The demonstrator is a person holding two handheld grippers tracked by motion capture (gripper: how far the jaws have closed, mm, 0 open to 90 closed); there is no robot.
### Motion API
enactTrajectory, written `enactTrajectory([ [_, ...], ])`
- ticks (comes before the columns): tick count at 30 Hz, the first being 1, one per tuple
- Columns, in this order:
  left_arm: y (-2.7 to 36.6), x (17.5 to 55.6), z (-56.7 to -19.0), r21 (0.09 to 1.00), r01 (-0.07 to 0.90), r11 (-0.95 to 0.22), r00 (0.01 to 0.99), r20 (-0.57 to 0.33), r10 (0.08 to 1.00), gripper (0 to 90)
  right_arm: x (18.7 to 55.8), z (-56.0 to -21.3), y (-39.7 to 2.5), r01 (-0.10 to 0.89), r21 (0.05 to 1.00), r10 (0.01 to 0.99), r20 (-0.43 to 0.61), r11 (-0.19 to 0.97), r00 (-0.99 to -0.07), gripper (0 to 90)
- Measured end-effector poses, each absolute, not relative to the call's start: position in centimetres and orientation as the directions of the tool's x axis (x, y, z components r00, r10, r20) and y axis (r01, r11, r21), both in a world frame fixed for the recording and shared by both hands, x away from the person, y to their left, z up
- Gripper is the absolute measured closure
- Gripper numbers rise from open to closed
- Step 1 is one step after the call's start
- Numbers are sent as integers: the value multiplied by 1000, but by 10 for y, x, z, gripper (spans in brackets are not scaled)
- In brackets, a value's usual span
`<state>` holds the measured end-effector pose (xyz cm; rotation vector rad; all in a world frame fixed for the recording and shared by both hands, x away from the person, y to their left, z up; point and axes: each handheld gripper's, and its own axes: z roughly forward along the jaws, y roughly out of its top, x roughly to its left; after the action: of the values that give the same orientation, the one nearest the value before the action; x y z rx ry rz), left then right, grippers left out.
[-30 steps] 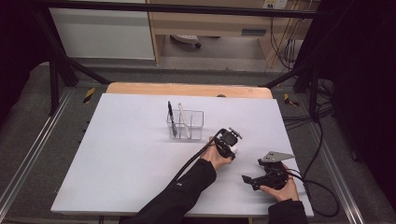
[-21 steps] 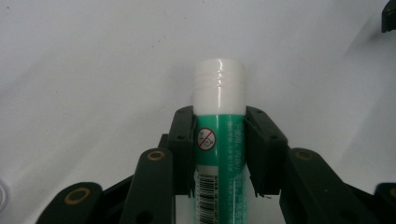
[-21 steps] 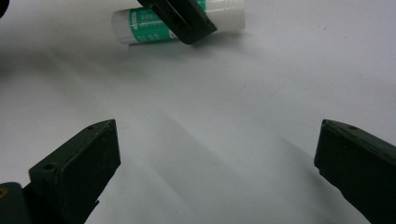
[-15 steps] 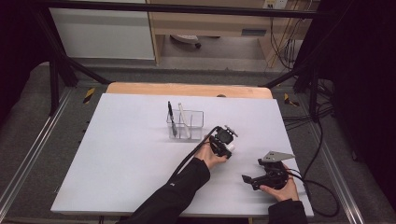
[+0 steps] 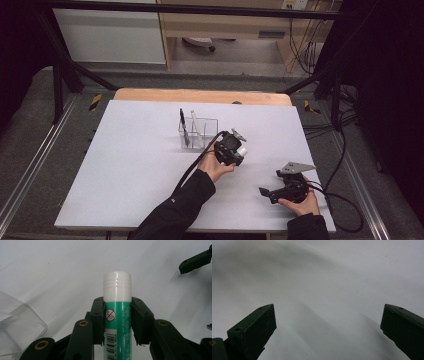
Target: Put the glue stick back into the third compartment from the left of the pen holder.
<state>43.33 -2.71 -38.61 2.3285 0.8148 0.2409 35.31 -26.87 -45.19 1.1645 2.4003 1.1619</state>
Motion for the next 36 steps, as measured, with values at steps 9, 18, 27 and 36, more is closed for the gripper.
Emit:
enactTrajectory([
  [9, 1, 428, -376, 701, 485, -523, 767, -54, 639, 650, 353, -452, -269, 551, 749, 741, 122, 368, -660, 5],
  [18, 20, 424, -359, 774, 435, -460, 751, -30, 659, 650, 353, -452, -269, 554, 746, 741, 121, 371, -660, 5],
  [27, 33, 433, -341, 847, 390, -360, 707, -25, 707, 650, 353, -452, -268, 557, 743, 741, 125, 371, -660, 5],
  [36, 38, 456, -327, 878, 359, -317, 675, -9, 738, 649, 353, -452, -269, 555, 745, 739, 125, 371, -662, 6],
])
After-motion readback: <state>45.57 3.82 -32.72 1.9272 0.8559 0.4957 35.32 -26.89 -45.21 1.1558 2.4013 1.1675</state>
